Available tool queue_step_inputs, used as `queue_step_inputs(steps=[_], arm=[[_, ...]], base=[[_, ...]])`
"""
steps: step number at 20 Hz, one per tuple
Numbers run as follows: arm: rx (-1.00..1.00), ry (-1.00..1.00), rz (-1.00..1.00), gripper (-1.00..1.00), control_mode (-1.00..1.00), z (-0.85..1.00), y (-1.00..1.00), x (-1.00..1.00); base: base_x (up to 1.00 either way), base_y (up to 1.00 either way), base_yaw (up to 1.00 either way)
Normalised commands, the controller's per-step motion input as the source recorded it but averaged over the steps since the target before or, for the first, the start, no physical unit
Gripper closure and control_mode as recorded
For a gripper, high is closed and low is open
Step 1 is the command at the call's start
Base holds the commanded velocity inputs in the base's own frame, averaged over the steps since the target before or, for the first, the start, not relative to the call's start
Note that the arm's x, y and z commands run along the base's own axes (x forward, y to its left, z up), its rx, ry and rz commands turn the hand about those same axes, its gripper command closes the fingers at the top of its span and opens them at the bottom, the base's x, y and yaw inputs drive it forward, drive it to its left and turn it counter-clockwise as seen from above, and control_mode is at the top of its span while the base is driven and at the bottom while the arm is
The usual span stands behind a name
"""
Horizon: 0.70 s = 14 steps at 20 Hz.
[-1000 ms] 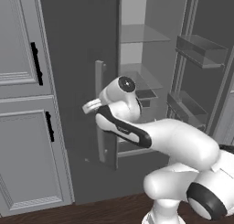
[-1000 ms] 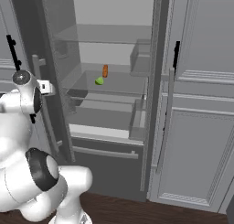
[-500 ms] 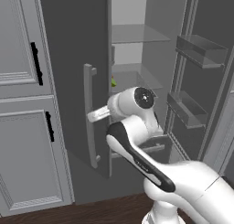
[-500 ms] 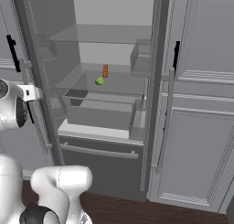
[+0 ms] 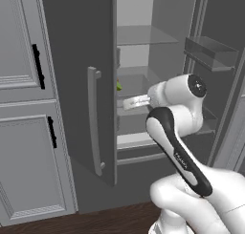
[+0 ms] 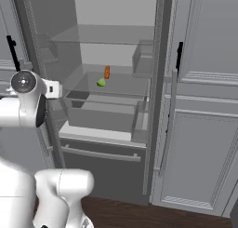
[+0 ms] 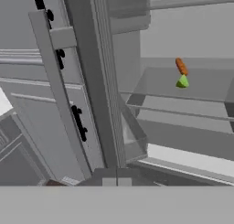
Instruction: Grab a lemon wedge from the fridge and one ice cube from the ice bowl, and put them in the glass of lemonade.
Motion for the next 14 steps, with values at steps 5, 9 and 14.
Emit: queue_step_inputs(steps=[5,9,14], arm=[[0.10,0.11,0.00,1.00,-1.00,-0.17,-0.37,0.52],[0.14,0.19,0.09,1.00,-1.00,-0.04,0.01,0.68],[0.10,0.24,0.10,-1.00,-1.00,-0.13,0.31,0.81]], base=[[0.00,0.00,0.00],[0.00,0.00,0.00],[0.00,0.00,0.00]])
